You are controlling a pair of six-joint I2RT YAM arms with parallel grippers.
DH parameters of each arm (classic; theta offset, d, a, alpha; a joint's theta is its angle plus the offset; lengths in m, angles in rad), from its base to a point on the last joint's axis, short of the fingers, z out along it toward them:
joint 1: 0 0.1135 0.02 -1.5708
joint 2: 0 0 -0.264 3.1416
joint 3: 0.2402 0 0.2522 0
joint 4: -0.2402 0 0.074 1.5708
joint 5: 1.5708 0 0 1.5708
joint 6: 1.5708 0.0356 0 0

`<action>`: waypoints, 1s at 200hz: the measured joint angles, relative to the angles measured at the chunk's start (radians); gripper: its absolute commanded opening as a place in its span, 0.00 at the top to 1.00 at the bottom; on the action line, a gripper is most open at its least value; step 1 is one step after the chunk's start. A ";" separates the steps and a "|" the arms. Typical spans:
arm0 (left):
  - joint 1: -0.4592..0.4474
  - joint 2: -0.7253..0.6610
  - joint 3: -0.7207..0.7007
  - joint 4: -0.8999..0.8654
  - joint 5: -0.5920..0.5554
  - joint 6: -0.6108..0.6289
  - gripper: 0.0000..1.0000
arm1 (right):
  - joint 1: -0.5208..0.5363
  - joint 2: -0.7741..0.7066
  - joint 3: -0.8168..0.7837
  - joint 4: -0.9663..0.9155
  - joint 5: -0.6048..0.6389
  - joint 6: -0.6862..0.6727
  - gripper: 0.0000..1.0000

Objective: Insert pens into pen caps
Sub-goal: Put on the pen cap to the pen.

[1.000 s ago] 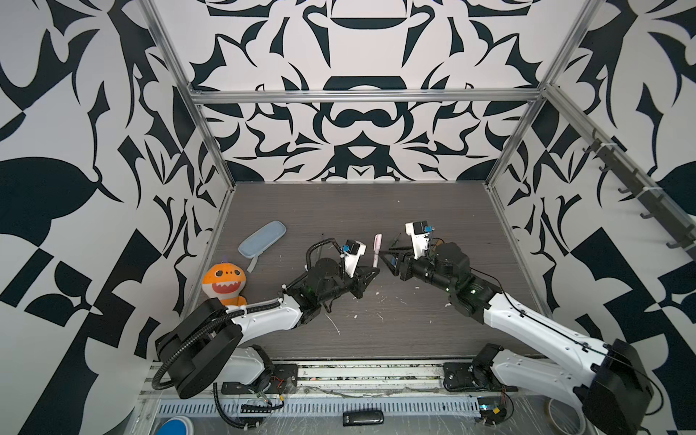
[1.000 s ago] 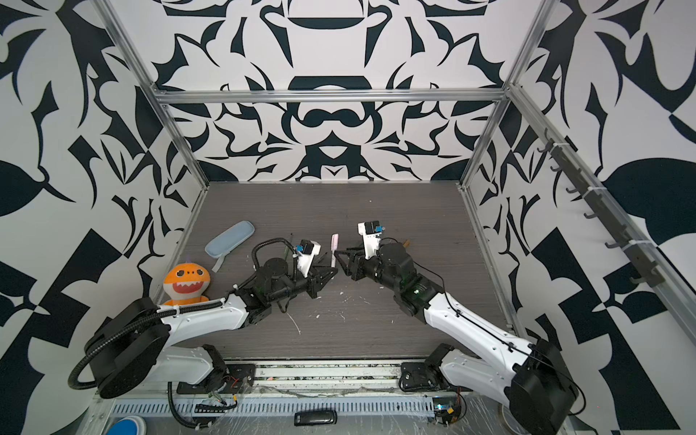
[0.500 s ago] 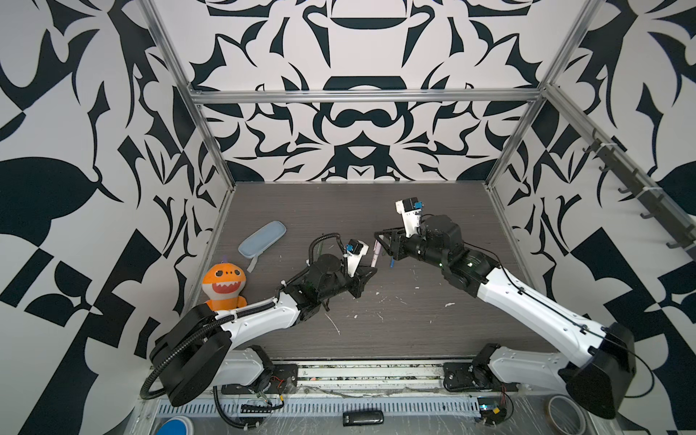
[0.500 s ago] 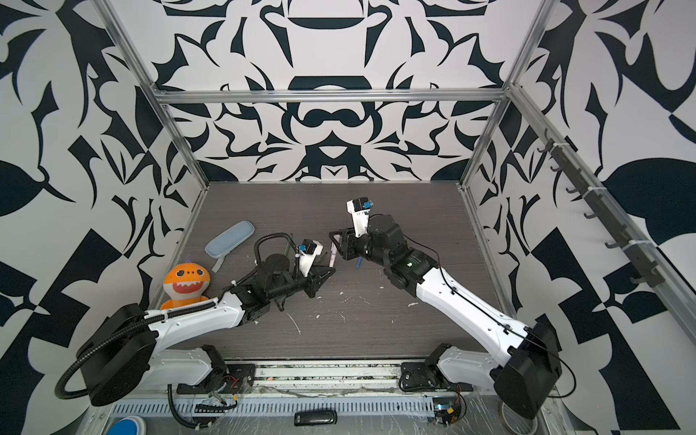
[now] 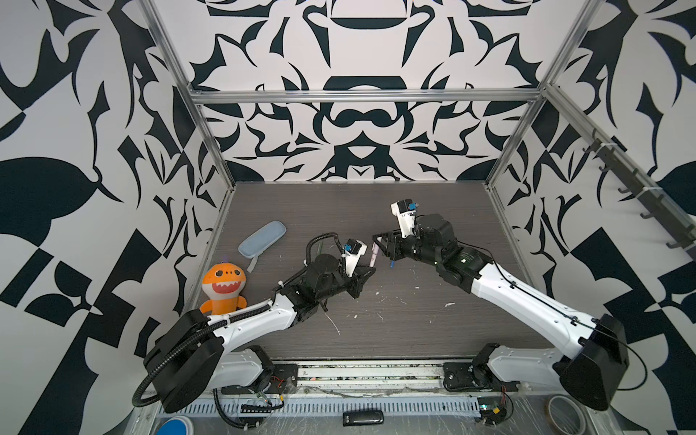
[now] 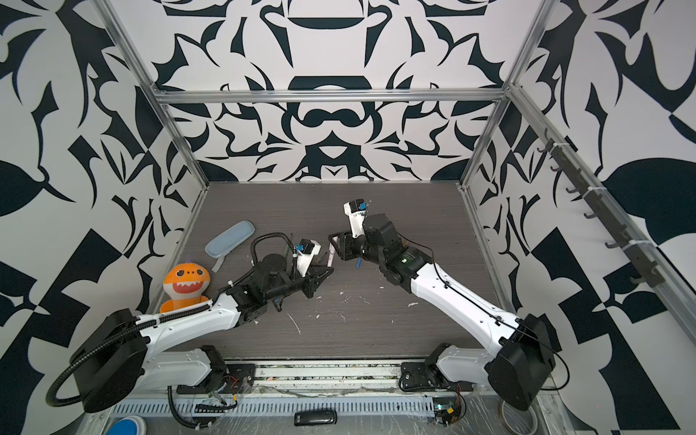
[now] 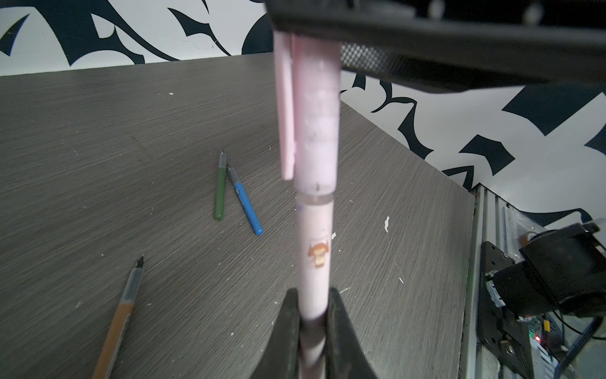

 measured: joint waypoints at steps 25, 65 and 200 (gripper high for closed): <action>0.000 0.000 0.000 -0.002 0.001 0.000 0.99 | 0.000 0.005 0.000 0.003 -0.022 0.008 0.86; 0.000 0.000 0.000 -0.002 0.000 -0.012 1.00 | -0.002 0.010 0.000 0.017 -0.050 0.016 0.93; 0.016 -0.017 0.038 -0.085 -0.003 -0.058 1.00 | 0.008 -0.020 -0.154 0.281 -0.031 0.023 0.98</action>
